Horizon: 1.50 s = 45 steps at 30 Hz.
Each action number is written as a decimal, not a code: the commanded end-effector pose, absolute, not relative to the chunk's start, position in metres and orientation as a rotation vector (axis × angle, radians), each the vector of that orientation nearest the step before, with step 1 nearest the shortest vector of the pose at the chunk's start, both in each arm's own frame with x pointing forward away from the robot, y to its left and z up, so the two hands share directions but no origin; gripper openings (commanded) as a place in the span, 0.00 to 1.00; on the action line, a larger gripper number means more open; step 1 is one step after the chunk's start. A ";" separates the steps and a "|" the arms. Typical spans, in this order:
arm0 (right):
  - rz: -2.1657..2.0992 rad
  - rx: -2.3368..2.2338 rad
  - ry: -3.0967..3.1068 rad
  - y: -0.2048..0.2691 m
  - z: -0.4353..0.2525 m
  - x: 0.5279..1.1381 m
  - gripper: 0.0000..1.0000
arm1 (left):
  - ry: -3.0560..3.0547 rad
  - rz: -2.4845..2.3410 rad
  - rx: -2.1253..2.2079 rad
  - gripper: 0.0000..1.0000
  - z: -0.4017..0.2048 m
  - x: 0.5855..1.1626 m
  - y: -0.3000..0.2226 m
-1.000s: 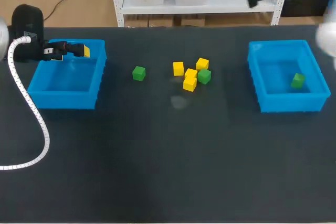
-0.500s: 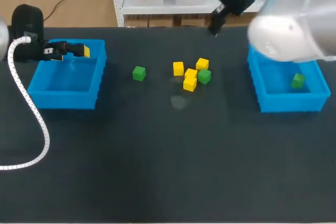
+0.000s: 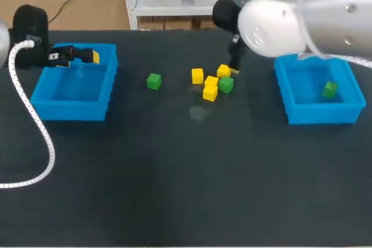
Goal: Put the green cubes in the right bin and the yellow cubes in the left bin.
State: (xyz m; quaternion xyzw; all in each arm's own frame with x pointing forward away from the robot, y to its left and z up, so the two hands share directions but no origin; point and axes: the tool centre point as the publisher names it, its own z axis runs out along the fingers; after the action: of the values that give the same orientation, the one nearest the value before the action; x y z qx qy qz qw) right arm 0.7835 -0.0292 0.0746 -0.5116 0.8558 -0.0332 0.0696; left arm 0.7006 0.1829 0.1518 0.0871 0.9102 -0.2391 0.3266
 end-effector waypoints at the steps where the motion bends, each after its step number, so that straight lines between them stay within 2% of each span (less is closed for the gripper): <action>1: -0.088 -1.506 2.653 -0.024 0.067 0.789 1.00 | 2.376 -0.634 0.231 1.00 0.150 0.700 0.184; 23: 0.053 -1.366 2.741 -0.013 0.019 0.765 1.00 | 2.376 -0.634 0.231 1.00 0.150 0.700 0.184; 45: 0.037 -1.344 2.784 -0.004 -0.010 0.795 1.00 | 2.376 -0.634 0.231 1.00 0.150 0.700 0.184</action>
State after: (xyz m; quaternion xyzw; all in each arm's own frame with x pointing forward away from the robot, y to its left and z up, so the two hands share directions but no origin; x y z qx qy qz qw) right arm 0.7859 -0.0071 -0.0065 -0.4344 0.9001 0.0099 0.0330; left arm 0.7006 0.1829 0.1518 0.0871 0.9102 -0.2391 0.3266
